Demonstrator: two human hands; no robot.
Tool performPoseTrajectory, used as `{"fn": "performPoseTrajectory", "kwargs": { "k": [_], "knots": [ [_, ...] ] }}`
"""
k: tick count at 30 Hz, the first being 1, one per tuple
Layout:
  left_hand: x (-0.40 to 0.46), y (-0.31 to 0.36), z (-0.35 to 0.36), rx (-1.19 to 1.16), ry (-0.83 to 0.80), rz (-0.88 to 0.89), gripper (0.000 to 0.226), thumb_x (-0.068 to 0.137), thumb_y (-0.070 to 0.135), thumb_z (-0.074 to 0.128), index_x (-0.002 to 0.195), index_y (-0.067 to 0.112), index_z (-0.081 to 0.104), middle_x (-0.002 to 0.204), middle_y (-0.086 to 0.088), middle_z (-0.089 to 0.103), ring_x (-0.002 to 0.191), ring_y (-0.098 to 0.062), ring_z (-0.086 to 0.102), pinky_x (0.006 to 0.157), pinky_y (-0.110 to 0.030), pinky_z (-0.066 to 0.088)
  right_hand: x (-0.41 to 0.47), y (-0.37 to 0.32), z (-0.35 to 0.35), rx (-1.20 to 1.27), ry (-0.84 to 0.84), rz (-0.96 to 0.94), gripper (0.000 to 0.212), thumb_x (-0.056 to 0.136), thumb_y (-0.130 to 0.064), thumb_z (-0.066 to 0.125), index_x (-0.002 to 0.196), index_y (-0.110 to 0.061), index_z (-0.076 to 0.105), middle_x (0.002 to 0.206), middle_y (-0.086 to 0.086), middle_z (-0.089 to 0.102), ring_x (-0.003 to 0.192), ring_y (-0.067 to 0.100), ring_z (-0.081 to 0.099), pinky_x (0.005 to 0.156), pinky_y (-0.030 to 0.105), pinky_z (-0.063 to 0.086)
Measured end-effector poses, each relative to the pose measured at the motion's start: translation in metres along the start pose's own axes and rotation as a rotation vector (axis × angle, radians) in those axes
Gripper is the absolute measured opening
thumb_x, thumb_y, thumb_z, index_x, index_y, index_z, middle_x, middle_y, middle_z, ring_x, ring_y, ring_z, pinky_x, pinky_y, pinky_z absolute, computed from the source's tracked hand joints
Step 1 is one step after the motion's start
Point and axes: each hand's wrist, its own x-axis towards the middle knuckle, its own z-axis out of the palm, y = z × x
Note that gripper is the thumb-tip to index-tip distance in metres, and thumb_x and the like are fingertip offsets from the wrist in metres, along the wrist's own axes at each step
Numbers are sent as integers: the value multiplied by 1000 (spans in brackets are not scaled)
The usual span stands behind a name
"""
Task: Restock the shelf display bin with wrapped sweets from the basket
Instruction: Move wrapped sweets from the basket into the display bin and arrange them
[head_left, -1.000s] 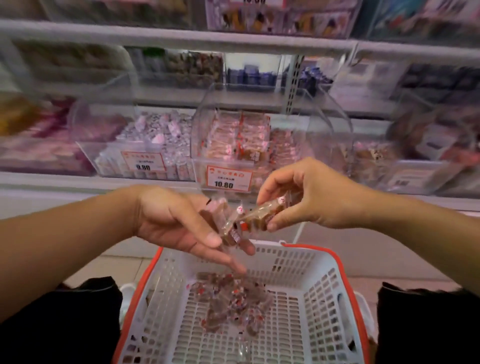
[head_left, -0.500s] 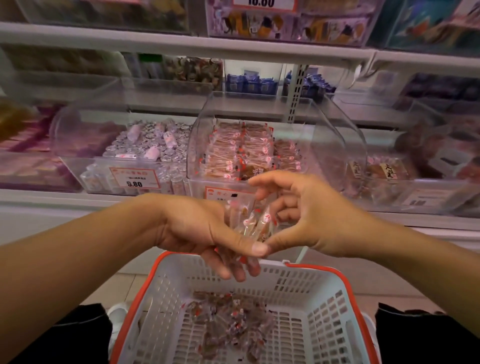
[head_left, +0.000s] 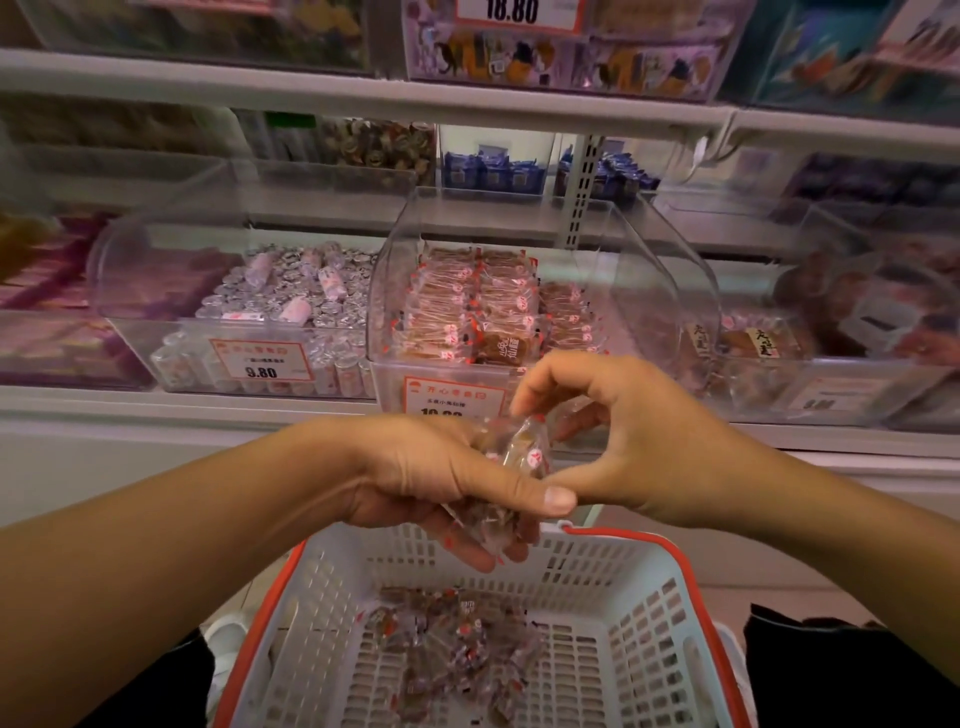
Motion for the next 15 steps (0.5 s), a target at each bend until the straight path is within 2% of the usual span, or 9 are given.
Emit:
{"fn": "performPoseTrajectory", "kwargs": {
  "k": [3,5,7,9,11,15],
  "knots": [
    [-1,0,0,-2,-59,-4,28,69,21,84,95,15,74,103,-10,72,92,-21,72,65,-22,56,-2,2,1,2,1,-16,46,60,-32,91,96,-29,62,92,-8,67,87,12,65,76,39,55],
    [-3,1,-2,21,-94,4,20,73,7,80,90,15,73,100,-9,71,94,-18,71,71,-22,56,-2,3,2,-7,6,-13,53,56,-39,94,97,-30,62,93,-9,67,87,12,66,77,39,55],
    [-4,3,-5,39,-116,23,22,74,-2,77,85,16,72,95,-7,71,92,-16,70,76,-23,56,-2,4,1,-7,1,-10,58,55,-41,94,102,-32,62,98,-12,66,93,9,65,81,34,55],
    [-5,6,-5,78,-87,23,21,74,0,79,79,19,72,89,-5,72,88,-16,71,72,-22,56,-1,3,2,-10,-11,-28,63,58,-40,93,113,-34,61,105,-18,66,100,3,64,84,25,53],
    [-5,10,-6,131,-60,5,17,71,7,81,75,21,73,81,-3,72,81,-15,71,66,-21,56,0,0,3,-18,-19,-63,63,62,-37,91,118,-33,62,105,-19,67,99,2,64,84,22,52],
    [-10,23,-11,202,-27,-9,22,70,5,83,86,15,72,83,-7,70,76,-15,71,65,-23,59,6,-9,-4,-49,-28,-135,51,67,-29,90,113,-26,66,103,-16,66,98,6,63,83,30,52]
  ]
}}
